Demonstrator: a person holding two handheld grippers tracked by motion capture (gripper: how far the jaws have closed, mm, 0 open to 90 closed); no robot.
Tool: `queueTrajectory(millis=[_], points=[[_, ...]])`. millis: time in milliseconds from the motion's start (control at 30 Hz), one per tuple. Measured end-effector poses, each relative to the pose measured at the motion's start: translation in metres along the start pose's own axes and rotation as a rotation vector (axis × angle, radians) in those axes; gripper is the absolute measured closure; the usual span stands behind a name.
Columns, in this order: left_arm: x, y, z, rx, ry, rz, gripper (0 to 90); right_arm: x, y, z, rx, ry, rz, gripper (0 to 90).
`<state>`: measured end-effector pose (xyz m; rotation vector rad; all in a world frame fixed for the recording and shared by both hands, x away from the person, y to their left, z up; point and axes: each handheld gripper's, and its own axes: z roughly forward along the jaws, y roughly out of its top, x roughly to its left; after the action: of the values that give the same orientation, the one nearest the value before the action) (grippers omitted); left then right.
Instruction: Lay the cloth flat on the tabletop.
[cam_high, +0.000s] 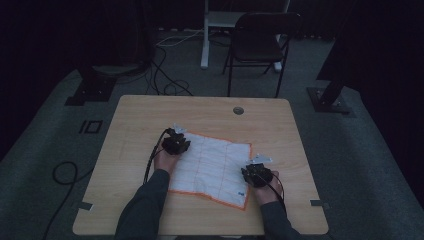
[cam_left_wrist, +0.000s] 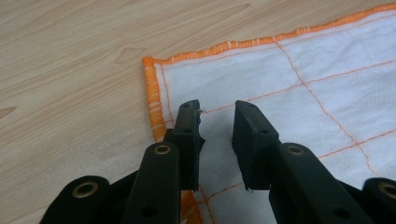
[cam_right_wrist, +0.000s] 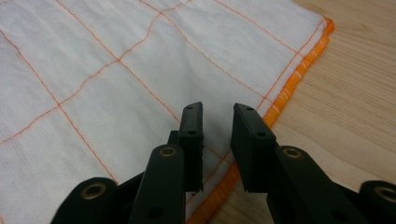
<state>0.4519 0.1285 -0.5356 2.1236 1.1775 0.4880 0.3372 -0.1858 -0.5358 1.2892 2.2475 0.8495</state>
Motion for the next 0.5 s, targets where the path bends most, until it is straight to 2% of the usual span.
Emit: queueTrajectory(millis=[133, 333, 367, 500], points=[[0.002, -0.004, -0.003, -0.002, 0.008, 0.005, 72.8, -0.004, 0.000, 0.001, -0.008, 0.006, -0.006, 72.0], [0.007, -0.012, -0.009, -0.020, 0.015, -0.034, 75.0, -0.011, 0.003, 0.007, -0.029, -0.006, -0.007, 70.4], [0.008, -0.015, -0.012, -0.016, 0.032, -0.045, 75.8, -0.012, 0.005, 0.009, -0.030, -0.009, -0.013, 69.6], [0.008, -0.018, -0.016, -0.009, 0.044, -0.057, 76.9, -0.011, 0.006, 0.009, -0.020, -0.020, -0.019, 70.6]])
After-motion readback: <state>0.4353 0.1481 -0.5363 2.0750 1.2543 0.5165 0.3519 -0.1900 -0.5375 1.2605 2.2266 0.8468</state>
